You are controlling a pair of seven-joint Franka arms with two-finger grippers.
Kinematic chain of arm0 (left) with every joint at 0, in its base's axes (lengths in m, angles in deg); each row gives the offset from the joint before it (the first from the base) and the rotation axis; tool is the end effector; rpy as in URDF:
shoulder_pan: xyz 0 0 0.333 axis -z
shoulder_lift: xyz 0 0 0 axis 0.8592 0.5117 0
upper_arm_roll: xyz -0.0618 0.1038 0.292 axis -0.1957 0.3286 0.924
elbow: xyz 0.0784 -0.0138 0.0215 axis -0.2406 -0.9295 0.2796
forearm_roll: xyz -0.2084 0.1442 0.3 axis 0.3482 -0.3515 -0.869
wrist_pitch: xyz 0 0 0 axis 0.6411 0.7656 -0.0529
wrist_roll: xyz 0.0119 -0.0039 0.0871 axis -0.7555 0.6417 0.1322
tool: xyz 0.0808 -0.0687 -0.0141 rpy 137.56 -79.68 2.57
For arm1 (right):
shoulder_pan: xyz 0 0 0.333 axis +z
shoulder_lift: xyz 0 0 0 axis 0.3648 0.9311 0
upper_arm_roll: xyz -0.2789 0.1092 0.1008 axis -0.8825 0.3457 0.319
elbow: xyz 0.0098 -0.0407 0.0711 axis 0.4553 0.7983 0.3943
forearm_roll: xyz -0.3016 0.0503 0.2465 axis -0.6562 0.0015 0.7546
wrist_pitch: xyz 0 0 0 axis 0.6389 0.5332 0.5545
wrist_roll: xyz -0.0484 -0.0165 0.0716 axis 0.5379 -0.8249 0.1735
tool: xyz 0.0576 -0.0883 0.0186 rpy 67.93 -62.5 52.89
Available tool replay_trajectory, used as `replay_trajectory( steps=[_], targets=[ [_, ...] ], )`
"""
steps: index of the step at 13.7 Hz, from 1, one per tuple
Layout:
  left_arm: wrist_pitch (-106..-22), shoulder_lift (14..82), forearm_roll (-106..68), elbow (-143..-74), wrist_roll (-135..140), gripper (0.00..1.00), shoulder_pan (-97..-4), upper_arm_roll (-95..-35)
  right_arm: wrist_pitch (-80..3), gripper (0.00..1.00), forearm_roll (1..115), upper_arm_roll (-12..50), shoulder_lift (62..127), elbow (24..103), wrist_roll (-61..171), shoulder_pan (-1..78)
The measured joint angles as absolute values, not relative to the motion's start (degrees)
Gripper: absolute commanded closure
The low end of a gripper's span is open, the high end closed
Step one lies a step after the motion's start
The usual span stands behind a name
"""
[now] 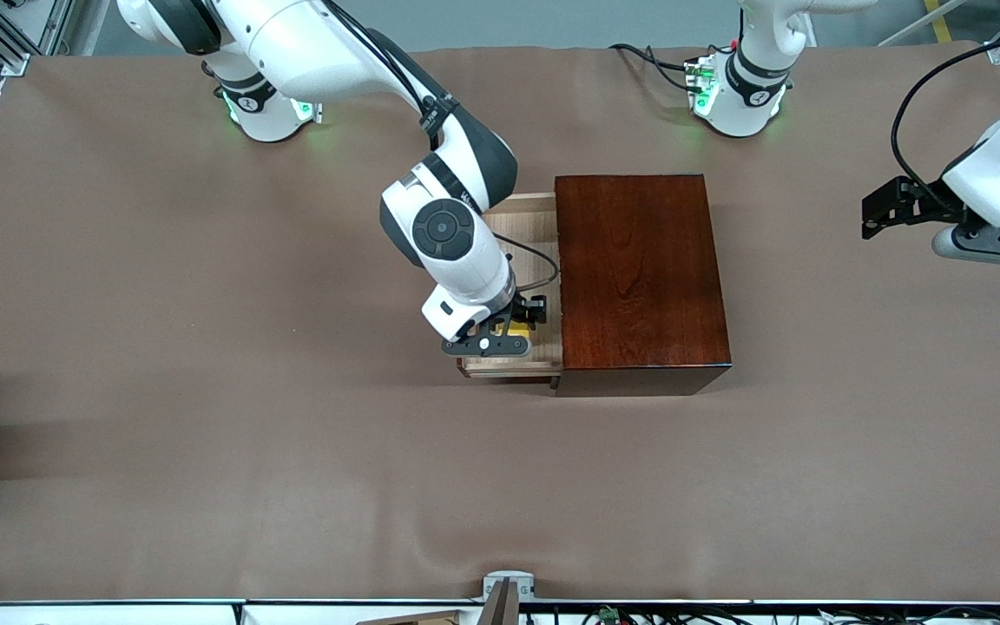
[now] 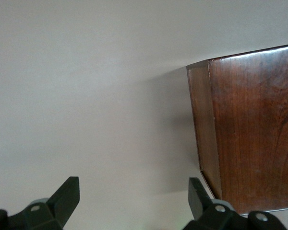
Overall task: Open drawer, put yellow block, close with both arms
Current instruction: 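Lower the cube into the drawer, open the right gripper, withdraw, then reach the left gripper over the open drawer front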
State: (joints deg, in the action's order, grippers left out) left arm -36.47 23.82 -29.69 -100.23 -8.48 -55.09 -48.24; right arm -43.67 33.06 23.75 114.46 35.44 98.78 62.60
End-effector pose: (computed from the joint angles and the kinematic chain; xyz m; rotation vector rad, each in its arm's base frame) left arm 0.5571 -0.0498 0.6037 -3.1042 0.2701 0.0765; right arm 0.5726 0.5039 0.3369 -2.9179 0.0958 0.0246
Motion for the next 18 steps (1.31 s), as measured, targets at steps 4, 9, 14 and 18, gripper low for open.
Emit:
replay_trajectory(
  steps=[4,9,14,18],
  targets=[
    [-36.51,25.01,-29.57,-99.47,-8.48,0.00,-55.18,-48.28,-35.50,0.00,33.14,22.96,111.40,33.86,98.78,61.61],
    [-36.49,25.15,-29.57,-99.17,-8.48,0.00,-55.29,-48.11,-18.61,0.00,33.10,22.36,97.76,32.81,96.48,52.37],
    [-36.49,25.27,-29.57,-99.16,-8.48,0.00,-55.37,-48.06,-10.42,0.00,27.34,21.83,85.53,41.00,82.27,40.26],
    [-36.47,26.05,-29.57,-99.16,-7.82,0.00,-55.29,-48.18,-10.45,0.00,24.82,21.59,77.60,48.91,65.80,27.17]
  ],
)
